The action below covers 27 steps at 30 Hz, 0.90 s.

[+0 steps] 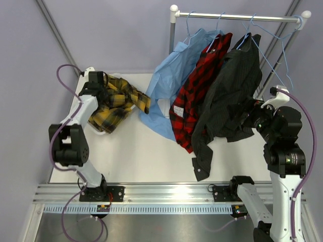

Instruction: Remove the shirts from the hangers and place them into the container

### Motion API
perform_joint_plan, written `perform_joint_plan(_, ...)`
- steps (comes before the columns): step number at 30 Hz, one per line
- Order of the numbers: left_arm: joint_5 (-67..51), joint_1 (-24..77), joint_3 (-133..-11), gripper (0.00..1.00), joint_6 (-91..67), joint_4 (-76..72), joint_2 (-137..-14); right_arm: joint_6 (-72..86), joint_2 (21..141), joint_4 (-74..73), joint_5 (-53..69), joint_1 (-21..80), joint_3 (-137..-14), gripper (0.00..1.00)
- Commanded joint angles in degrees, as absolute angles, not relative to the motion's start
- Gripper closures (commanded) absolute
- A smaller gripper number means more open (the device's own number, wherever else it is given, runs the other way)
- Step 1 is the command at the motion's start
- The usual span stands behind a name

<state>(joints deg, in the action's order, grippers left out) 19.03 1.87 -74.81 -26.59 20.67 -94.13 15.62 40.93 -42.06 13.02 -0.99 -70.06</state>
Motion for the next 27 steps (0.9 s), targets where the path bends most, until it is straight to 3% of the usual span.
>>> perform_joint_plan(1,16.4,1.6,-79.4,1.00,-24.2,16.7,-101.3,14.6,41.4,-43.6,12.3,-0.4,-72.2,0.01)
perform_joint_plan(8,16.1,1.5,-79.3,1.00,-24.5,19.9,-110.6,14.9,41.6,-44.6,11.4,-0.4,-72.9,0.00)
perform_joint_plan(11,16.7,1.2,-78.6,0.98,-25.5,20.7,-107.6,15.0,41.5,-44.5,11.5,-0.4,-72.7,0.01)
perform_joint_plan(14,17.1,1.2,-79.1,0.60,-25.1,20.7,-99.3,14.9,41.3,-44.3,11.5,-0.4,-73.3,0.01)
perform_joint_plan(15,17.1,1.2,-79.6,0.38,-24.9,20.9,-97.2,14.8,41.2,-44.1,11.5,-0.4,-73.3,0.00)
perform_joint_plan(19,17.2,1.4,-84.0,0.06,-24.8,24.5,-89.5,14.8,41.2,-43.4,12.0,-0.4,-73.0,0.01)
perform_joint_plan(27,17.1,11.9,-78.9,0.01,-31.7,28.0,-78.0,15.6,41.0,-42.1,14.0,-0.4,-71.3,0.01)
